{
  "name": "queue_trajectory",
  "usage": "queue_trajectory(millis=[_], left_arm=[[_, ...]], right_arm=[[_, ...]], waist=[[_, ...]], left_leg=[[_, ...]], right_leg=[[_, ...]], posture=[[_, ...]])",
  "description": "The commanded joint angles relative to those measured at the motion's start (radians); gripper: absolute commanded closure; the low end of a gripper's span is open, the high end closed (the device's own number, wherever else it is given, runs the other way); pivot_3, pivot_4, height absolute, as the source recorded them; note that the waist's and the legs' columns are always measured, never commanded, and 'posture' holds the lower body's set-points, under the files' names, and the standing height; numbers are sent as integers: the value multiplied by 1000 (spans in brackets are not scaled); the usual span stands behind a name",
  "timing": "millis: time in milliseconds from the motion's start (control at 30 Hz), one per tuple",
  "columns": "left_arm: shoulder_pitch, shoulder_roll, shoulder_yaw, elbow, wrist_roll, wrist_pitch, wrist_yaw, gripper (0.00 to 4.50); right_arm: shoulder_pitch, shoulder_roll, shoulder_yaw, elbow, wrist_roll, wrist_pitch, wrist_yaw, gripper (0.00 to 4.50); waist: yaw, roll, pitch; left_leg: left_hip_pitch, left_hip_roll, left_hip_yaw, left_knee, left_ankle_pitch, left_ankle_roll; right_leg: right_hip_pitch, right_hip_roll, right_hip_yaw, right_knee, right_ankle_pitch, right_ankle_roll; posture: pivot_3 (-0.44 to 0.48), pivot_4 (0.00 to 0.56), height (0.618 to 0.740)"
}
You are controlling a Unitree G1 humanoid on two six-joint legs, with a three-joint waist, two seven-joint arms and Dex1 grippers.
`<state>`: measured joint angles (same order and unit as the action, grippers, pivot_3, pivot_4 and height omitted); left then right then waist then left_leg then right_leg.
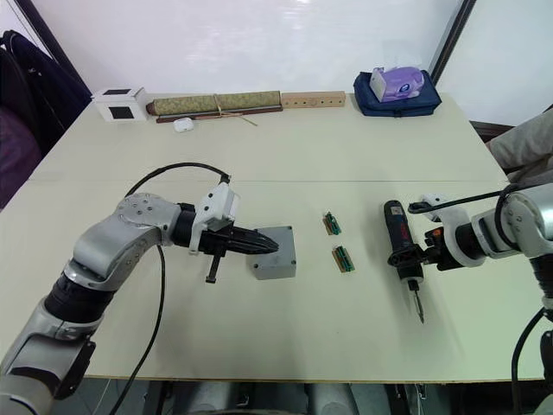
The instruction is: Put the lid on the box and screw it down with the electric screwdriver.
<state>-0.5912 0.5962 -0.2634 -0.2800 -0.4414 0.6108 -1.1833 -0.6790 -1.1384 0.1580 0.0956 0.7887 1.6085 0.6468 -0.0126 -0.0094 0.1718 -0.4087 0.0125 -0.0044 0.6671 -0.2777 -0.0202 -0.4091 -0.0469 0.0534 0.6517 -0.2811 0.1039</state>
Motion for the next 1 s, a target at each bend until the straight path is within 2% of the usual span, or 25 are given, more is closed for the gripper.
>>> queue_trajectory(millis=[33, 233, 333, 467, 533, 767, 833, 900, 1000], left_arm=[[2, -1, 6, -41, -9, 9, 23, 4500], [15, -3, 12, -44, -5, 17, 57, 4500], [19, -2, 20, -46, -10, 23, 70, 4500], [28, 2, 24, -55, -15, 31, 83, 4500], [32, 7, 32, -56, -18, 34, 86, 4500], [21, 13, 48, -16, -14, 25, 92, 4500], [10, 20, 58, 16, -7, 16, 87, 4500], [-5, 29, 74, 69, -3, 4, 82, 4500], [-30, 45, 86, 161, 14, -20, 65, 4500]], right_arm=[[-24, 7, 18, 9, -17, 6, -2, 108], [-31, 34, 123, -37, -51, 6, 25, 108], [-36, 57, 155, -24, -95, -7, 28, 901], [-39, 72, 183, 4, -148, -30, 41, 2388], [-32, 71, 189, 1, -161, -26, 49, 2734], [-39, 107, 127, 56, -226, -40, 38, 2734], [-75, 110, 99, 99, -276, -112, 18, 2734], [-148, 139, 24, 168, -307, -171, -16, 2734], [-177, 243, -248, 82, -272, -518, -69, 2734]], waist=[[0, 0, 0], [-3, 0, 0], [-4, -1, 0], [-5, -3, -2], [-5, -6, -3], [-5, -11, -6], [-8, -12, -6], [-13, -12, -6], [-15, -4, -1]], left_leg=[[0, 0, 0, 0, 0, 0], [0, 0, 0, 0, 0, 0], [0, 0, -1, 0, 0, 0], [1, 0, -1, 0, 0, 0], [1, 0, -1, 0, 0, 0], [2, 1, -1, 0, 0, 0], [3, 1, -1, 1, 0, 0], [3, 0, 0, 1, 0, 0], [2, 0, 3, 2, 1, -1]], right_leg=[[0, 0, 0, 0, 0, 0], [0, 1, 0, 0, 0, 0], [0, 1, 0, 0, 0, 0], [1, 2, -1, 0, 0, 0], [1, 2, -1, 0, 0, 0], [2, 2, -1, 0, 0, -1], [3, 2, -1, 0, 1, -1], [4, 2, -1, -1, 2, -2], [1, 1, 0, -1, 3, -1]], posture=[[0, 150, 740], [0, 150, 740], [0, 150, 740], [0, 150, 740], [0, 150, 740], [0, 150, 740], [0, 150, 740], [0, 150, 740], [0, 150, 740]])
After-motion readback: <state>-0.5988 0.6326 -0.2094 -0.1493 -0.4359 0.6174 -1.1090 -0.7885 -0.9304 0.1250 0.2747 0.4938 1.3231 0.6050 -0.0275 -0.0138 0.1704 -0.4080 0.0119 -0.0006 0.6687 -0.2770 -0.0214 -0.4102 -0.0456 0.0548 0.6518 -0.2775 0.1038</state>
